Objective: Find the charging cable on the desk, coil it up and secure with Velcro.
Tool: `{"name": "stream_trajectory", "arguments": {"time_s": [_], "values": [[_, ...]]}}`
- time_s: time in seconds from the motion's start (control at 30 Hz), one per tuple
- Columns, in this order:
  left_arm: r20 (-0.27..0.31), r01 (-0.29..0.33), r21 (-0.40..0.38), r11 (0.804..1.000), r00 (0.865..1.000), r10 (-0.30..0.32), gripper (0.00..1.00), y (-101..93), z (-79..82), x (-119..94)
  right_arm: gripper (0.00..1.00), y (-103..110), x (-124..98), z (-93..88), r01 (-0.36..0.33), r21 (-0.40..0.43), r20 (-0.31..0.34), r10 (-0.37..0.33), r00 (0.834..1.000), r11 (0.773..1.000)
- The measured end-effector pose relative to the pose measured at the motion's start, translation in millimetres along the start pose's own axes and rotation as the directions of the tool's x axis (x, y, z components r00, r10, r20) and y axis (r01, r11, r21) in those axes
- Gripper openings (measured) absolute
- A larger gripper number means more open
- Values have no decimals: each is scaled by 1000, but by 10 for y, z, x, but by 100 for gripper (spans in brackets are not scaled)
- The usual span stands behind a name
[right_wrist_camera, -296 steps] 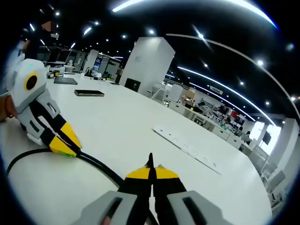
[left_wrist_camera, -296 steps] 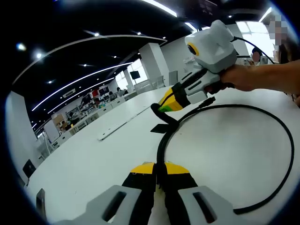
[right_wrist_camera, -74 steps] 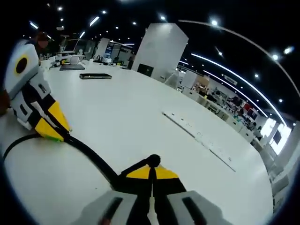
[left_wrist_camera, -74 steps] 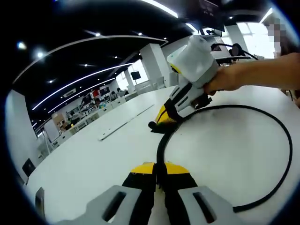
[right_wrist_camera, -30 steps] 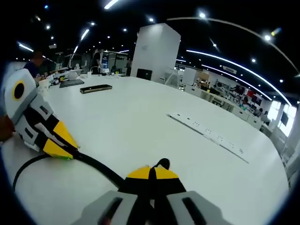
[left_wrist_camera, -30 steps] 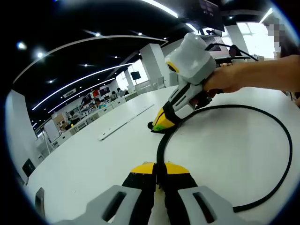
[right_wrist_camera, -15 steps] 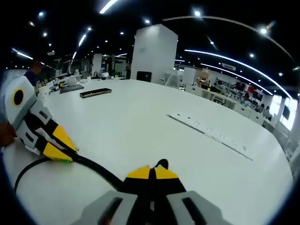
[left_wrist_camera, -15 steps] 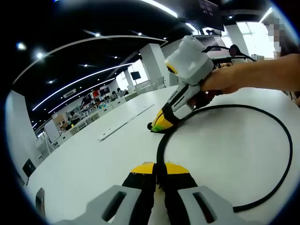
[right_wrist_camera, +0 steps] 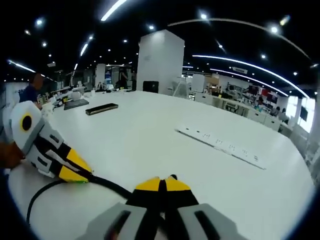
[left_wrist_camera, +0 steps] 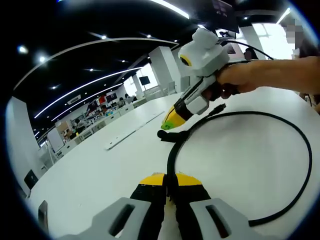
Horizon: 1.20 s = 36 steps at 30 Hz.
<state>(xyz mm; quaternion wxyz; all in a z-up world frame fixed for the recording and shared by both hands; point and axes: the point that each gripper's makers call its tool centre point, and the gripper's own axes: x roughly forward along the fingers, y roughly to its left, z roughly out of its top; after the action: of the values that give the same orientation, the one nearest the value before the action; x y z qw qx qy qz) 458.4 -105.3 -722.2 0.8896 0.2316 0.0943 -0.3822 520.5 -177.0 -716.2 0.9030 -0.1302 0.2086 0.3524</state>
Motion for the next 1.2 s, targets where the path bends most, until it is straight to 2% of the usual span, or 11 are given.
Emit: {"name": "stream_trajectory", "arguments": {"time_s": [0.07,0.27,0.3,0.53,0.8,0.87,1.2], "values": [[0,-1,3,1000,1000,1,7,-2,-1,-1,3,24,9,-64,-11,16,-20,11,1000,1000],[0,-1,3,1000,1000,1,7,-3,-4,-3,2,51,20,-80,-20,47,-28,21,999,999],[-1,-1,3,1000,1000,1,7,-3,-5,-2,2,79,30,-116,-30,67,-54,34,998,997],[-1,-1,2,1000,1000,1,7,-4,-11,-7,2,120,41,-154,-43,63,-71,47,996,997],[-1,-2,5,1000,1000,2,7,-8,-16,-15,2,133,49,-178,-48,89,-72,54,996,995],[-2,-3,6,1000,1000,3,7,-9,-17,-16,2,122,58,-183,-51,120,-80,61,995,991],[-2,-3,7,1000,1000,3,7,-18,-17,-6,2,105,72,-192,-59,123,-79,69,995,991]]}}
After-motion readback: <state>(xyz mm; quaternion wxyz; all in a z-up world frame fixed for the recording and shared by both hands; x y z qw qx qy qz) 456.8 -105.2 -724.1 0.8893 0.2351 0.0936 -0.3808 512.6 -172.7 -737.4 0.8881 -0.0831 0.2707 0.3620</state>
